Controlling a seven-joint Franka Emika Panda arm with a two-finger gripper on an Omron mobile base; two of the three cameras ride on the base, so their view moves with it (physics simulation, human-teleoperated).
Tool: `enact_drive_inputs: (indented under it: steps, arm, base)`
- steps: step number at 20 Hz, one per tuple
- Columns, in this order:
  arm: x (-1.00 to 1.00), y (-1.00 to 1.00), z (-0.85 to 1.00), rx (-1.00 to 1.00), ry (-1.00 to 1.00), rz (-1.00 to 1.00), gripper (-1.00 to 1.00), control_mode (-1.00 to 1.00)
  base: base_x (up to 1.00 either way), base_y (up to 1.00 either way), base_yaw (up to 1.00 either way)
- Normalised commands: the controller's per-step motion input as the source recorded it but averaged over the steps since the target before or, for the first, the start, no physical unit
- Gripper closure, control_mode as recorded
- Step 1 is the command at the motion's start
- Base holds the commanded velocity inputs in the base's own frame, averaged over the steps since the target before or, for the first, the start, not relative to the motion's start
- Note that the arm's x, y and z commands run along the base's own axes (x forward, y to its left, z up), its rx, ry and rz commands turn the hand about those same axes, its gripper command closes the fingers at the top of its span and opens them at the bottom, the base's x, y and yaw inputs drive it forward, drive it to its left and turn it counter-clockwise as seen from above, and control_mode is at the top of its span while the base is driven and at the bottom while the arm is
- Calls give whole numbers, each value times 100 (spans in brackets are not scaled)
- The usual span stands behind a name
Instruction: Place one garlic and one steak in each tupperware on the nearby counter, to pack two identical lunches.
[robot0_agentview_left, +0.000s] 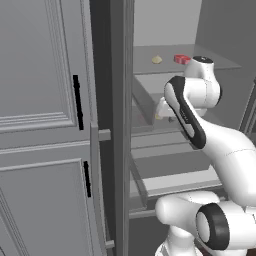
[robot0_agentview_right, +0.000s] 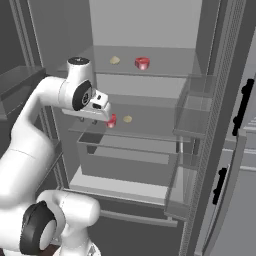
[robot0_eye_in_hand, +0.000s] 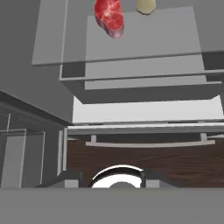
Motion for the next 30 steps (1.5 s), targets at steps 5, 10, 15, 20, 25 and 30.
enact_drive_inputs:
  steps: [5, 10, 15, 20, 25, 30]
  arm:
    - [1, 4, -32, 0, -7, 0, -100, -100]
    - [7, 0, -53, 0, -16, 0, -100, -100]
    - [39, 1, -24, 2, -3, 0, -100, -100]
    - [68, 0, -11, 2, 1, 8, -100, -100]
    - [52, 0, -22, -2, 0, 12, -100, -100]
    - [40, -1, -25, -4, 0, 2, -100, -100]
  base:
    - [0, 0, 0]
    - [0, 0, 0]
    - [0, 0, 0]
    - [0, 0, 0]
    - [0, 0, 0]
    - [0, 0, 0]
